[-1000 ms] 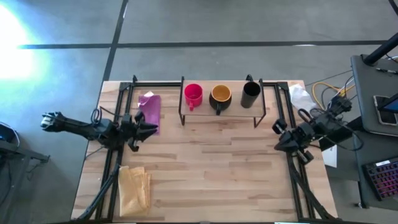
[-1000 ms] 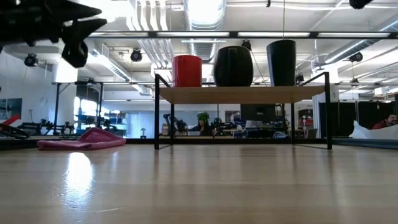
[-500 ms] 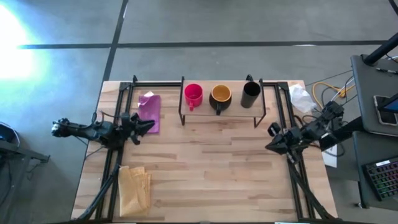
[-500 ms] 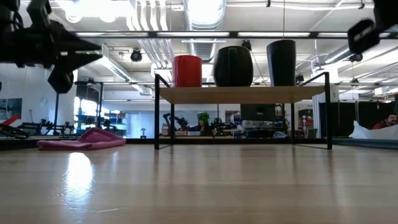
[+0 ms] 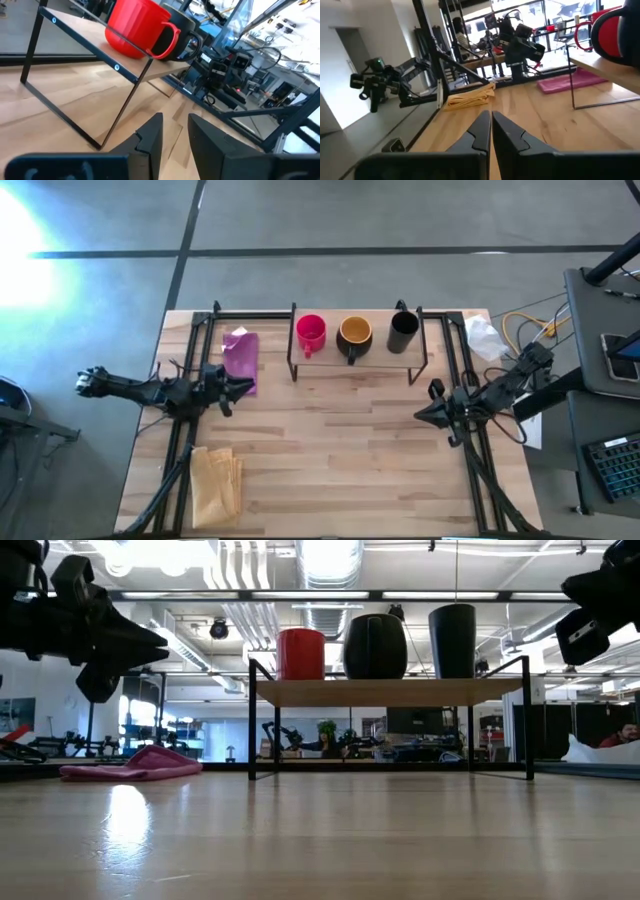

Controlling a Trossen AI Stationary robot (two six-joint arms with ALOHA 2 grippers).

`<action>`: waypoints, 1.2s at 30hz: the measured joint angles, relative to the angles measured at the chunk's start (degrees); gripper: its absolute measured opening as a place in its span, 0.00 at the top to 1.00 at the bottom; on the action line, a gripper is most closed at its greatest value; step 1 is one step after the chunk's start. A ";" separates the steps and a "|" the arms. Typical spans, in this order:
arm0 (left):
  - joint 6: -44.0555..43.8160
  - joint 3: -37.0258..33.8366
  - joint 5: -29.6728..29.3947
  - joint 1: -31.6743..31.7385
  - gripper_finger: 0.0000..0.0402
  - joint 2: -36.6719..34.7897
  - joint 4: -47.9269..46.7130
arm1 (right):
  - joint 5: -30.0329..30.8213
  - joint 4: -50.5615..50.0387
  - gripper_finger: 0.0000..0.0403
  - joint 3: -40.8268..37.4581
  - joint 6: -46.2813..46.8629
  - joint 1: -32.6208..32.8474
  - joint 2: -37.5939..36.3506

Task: Stack small to large cups/mugs on shelf
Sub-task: Return to Home Position

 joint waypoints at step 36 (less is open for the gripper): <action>-0.01 -0.11 0.13 0.00 0.81 4.47 0.00 | -0.02 -0.09 0.98 0.02 -0.11 0.02 0.59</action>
